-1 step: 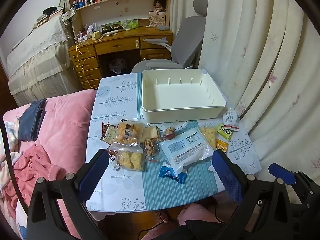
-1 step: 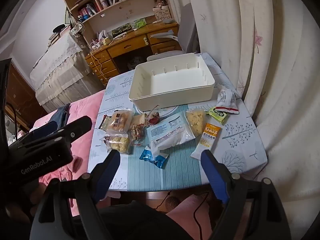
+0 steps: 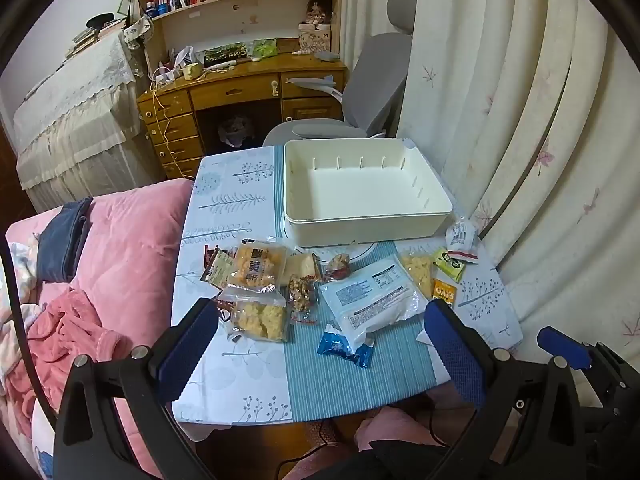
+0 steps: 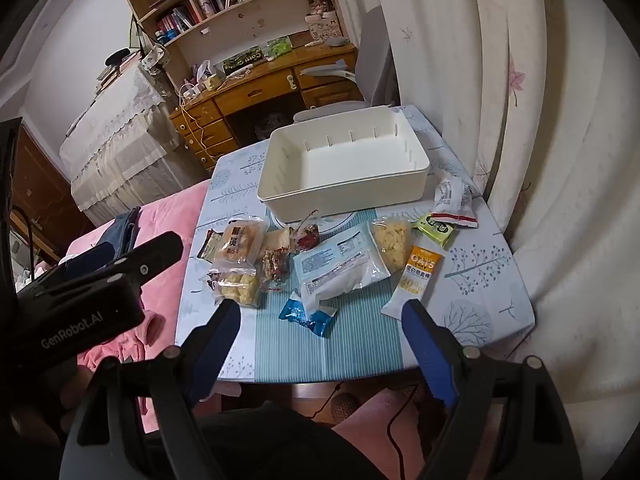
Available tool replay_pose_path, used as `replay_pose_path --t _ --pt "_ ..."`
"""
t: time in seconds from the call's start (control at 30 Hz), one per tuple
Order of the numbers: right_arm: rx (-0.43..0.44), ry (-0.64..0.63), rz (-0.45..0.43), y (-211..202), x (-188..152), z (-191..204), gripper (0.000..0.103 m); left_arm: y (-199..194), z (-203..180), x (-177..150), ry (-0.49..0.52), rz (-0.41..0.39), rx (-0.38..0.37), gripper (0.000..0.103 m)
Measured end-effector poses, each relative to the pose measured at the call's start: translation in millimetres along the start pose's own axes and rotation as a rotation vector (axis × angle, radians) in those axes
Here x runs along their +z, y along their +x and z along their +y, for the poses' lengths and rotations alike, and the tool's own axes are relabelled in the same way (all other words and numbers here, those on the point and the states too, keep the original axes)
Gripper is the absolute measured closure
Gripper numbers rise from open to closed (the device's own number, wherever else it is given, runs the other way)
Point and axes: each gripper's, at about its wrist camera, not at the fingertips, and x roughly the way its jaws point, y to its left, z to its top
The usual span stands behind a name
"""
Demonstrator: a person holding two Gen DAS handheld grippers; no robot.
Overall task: Organize snacks
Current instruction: 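Move both tools toward the snacks in front of the white tray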
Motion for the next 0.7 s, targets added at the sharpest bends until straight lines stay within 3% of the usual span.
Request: replay_pose_path --t 0.7 --pt "-0.011 0.038 -0.019 -5.5 -7.3 -0.2 0.02 5.3 -13.6 1.9 0.015 0.003 -0.018 0.001"
